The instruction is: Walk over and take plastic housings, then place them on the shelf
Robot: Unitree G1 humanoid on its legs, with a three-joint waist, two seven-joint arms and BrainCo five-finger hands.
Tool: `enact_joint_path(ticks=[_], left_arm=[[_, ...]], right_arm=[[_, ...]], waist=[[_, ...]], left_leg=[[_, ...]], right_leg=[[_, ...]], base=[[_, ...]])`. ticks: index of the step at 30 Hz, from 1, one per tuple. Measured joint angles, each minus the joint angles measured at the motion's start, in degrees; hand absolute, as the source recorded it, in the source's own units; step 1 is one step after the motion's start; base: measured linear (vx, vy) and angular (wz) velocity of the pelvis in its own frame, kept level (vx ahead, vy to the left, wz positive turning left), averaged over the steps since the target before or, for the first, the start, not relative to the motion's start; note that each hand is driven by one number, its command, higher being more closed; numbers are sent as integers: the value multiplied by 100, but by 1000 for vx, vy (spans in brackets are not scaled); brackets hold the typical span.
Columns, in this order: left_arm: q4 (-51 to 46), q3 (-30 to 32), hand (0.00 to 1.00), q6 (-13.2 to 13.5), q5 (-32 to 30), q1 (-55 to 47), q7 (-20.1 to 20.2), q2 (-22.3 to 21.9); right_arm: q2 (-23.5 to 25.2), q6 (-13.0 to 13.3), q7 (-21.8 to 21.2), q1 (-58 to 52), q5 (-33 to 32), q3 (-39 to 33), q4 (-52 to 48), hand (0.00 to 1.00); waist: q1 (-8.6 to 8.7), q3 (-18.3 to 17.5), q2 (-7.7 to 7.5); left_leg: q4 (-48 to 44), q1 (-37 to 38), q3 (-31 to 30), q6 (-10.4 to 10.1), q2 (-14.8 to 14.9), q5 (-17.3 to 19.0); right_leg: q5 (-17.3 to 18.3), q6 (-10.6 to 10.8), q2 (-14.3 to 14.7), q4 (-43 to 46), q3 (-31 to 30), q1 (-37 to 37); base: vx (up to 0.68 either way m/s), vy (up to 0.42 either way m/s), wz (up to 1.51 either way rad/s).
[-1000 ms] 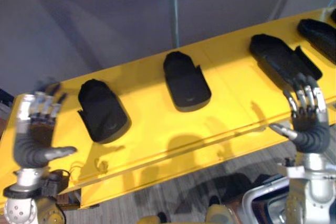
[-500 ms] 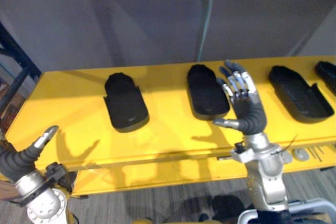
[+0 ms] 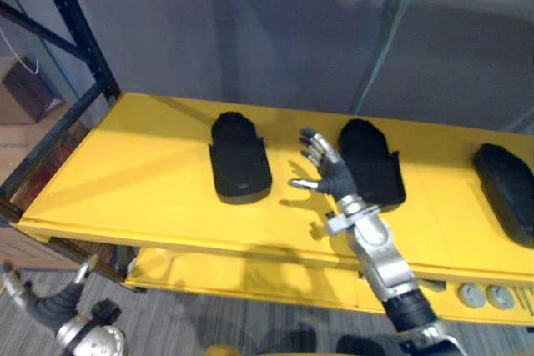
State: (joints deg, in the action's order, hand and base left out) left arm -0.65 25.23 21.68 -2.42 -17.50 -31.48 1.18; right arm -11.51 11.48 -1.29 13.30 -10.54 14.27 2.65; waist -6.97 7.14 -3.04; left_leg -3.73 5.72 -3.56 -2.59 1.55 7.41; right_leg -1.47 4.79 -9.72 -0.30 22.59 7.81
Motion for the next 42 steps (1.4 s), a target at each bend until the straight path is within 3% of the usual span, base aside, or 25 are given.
enact_joint_path(ticks=[3,8,12,13,17,21,24,26,29,36,40,42], left_arm=[[-761,-432,0,2,-22,192,252,36],[-1557,-657,0,7,39,561,658,93],[-1775,-811,0,-78,179,711,1010,162],[-1777,-800,0,-189,198,743,1065,284],[-1494,-702,0,-840,487,1008,1080,625],[-550,-486,0,-1450,967,1467,1017,853],[46,-453,0,-1651,1141,1743,903,919],[425,-331,0,-1752,1172,1944,757,1021],[1098,-49,0,-1937,1387,2295,526,1386],[2110,-40,0,-2358,1640,3156,226,2148],[2377,9,0,-2538,1722,3306,-23,2392],[2509,49,0,-2753,1729,3335,-87,2533]], right_arm=[[66,101,196,-170,218,-9,-263,0],[85,418,122,-612,221,-83,-1035,0],[81,986,10,-1043,234,-567,-1565,0],[82,1260,-20,-1256,230,-963,-1915,0],[23,1714,-288,-1557,-6,-2255,-2486,0],[-85,1670,-389,-1854,-65,-2997,-2507,0],[-170,1505,-403,-2158,-225,-3506,-2456,0],[-192,1466,-402,-2292,-235,-3756,-2419,0],[-208,1465,-448,-2522,-447,-4067,-2356,0],[-214,1465,-496,-2717,-507,-4282,-2133,0],[-214,1462,-496,-2793,-565,-4285,-2004,0],[-215,1461,-485,-2799,-564,-4279,-1999,0]], waist=[[56,8,12],[251,20,31],[346,33,53],[393,59,94],[620,118,189],[886,173,247],[1102,217,307],[1153,260,373],[1407,334,502],[1714,448,647],[1738,481,673],[1756,552,711]], left_leg=[[-182,-31,113,-6,17,131],[-297,-76,318,-25,67,194],[-285,42,470,-64,118,222],[-288,76,582,-70,131,227],[-285,263,909,-71,165,273],[-275,333,1213,-78,202,281],[-268,339,1365,-82,214,284],[-267,342,1499,-82,224,284],[-261,338,1660,-83,233,282],[-186,334,1861,-76,227,274],[-175,330,1932,-76,226,272],[-168,332,1952,-75,219,272]], right_leg=[[9,-7,20,11,-140,-2],[17,-23,49,122,-363,-181],[15,-20,91,135,-539,-181],[15,-20,95,143,-592,-186],[15,-18,123,220,-899,-221],[10,-10,179,326,-1232,-397],[-1,7,207,404,-1422,-527],[-1,7,225,486,-1539,-638],[-5,13,263,556,-1730,-791],[-13,26,285,666,-1970,-1008],[-26,47,304,691,-2032,-1077],[-29,52,303,692,-2060,-1092]], base=[[-39,26,-20],[-12,23,-22],[8,6,-19],[2,16,-24],[-24,26,-38],[-60,5,-40],[-47,3,-31],[-39,8,-35],[-27,6,-30],[-14,10,-17],[15,18,-8],[16,19,-5]])
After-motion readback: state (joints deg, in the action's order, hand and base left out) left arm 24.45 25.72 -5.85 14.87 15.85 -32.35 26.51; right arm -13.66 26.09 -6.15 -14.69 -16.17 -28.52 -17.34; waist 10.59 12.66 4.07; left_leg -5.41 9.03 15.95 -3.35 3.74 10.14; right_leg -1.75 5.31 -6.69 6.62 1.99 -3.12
